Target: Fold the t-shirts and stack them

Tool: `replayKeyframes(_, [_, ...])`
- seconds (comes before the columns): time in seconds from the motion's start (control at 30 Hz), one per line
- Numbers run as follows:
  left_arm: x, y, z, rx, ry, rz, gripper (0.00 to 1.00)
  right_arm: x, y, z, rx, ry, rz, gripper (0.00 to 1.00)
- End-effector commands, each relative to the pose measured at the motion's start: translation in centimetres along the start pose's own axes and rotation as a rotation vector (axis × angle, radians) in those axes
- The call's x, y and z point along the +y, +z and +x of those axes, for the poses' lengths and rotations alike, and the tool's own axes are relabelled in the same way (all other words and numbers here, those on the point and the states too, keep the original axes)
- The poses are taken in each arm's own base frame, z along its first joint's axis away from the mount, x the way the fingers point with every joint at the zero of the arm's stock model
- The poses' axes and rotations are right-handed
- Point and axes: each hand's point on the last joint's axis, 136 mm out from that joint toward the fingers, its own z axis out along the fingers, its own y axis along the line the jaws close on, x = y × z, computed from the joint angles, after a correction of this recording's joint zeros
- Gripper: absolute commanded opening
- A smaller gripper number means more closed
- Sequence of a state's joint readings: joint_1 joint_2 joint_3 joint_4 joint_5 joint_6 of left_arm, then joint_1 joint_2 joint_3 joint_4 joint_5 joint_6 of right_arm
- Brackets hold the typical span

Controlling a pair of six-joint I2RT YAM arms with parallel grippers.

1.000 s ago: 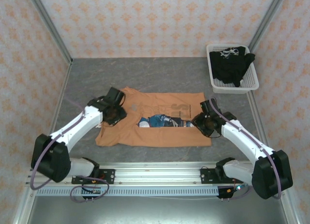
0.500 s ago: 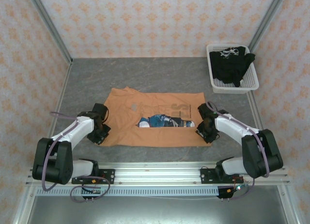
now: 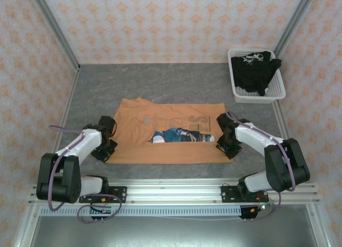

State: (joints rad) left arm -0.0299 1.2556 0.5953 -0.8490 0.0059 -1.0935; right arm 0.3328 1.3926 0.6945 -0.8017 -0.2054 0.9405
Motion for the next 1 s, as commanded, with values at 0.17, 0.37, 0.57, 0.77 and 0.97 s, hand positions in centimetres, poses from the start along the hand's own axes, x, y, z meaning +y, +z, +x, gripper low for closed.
replayKeyframes(0.17, [4.2,-0.6,-0.8,-0.069,-0.112,-0.101,0.13,-1.4,0.7,3.5,0.069,-0.02,0.079,0.41])
replayKeyframes(0.37, [1.8,-4.5,-4.0,-0.141,-0.114,-0.024,0.26,-0.3,-3.3,1.4,-0.086,-0.048,0.037,0.44])
replayKeyframes(0.57, [-9.1,-9.4,-8.4,-0.172,-0.002,0.263,0.52,4.9,-8.3,-2.8,-0.261,-0.208,-0.125,0.57])
replayKeyframes(0.77, [-21.2,-11.9,-12.3,-0.175,0.181,0.471,0.53,10.9,-10.8,-6.3,-0.25,-0.348,-0.255,0.58])
replayKeyframes(0.97, [-28.7,-10.4,-14.6,-0.21,0.366,0.442,0.52,14.0,-12.0,-8.8,-0.234,-0.378,-0.294,0.58])
